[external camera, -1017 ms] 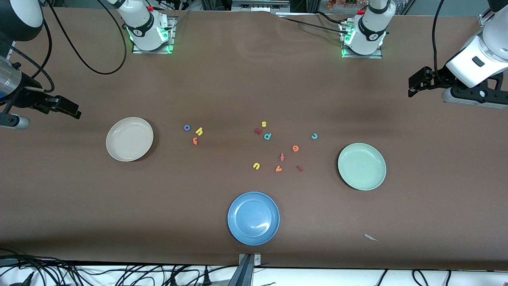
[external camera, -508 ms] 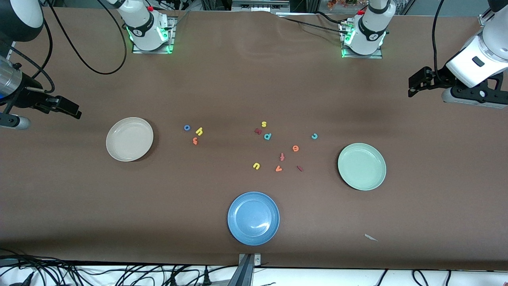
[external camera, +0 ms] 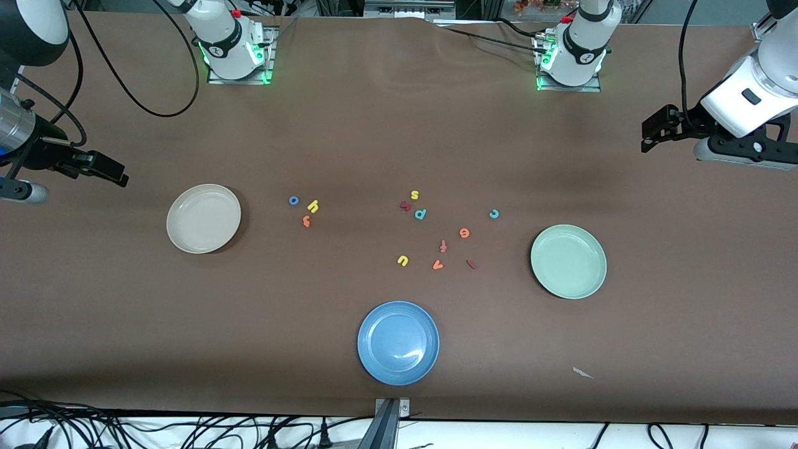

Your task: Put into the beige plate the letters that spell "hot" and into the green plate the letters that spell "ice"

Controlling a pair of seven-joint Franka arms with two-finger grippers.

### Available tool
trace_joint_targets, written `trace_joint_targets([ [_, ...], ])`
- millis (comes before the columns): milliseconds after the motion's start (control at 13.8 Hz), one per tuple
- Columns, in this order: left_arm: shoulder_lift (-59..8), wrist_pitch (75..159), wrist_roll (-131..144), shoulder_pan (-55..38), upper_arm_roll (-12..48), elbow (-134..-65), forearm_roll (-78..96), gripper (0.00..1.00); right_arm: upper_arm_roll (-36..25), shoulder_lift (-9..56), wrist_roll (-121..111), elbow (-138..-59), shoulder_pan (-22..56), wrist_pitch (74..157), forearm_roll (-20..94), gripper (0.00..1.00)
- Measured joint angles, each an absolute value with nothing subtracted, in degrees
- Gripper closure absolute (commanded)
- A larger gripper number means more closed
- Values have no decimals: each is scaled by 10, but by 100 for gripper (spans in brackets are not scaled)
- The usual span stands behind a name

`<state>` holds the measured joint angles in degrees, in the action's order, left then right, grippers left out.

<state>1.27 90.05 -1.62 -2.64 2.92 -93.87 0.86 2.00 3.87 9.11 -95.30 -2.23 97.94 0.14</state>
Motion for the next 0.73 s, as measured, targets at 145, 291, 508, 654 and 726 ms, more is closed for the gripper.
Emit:
trace_joint_targets([
  [145, 13, 901, -16, -26, 29, -939, 9, 0, 20, 40, 91, -953, -22, 980, 1, 0],
  [291, 13, 901, -16, -26, 29, -939, 9, 0, 20, 41, 91, -953, -22, 980, 1, 0],
  [508, 13, 901, -16, -26, 29, -939, 9, 0, 20, 42, 91, -953, -22, 980, 1, 0],
  [654, 13, 901, -16, -26, 29, -939, 9, 0, 20, 43, 91, -953, -22, 980, 1, 0],
  [726, 13, 901, -16, -26, 29, -939, 9, 0, 20, 44, 91, -953, -22, 980, 1, 0],
])
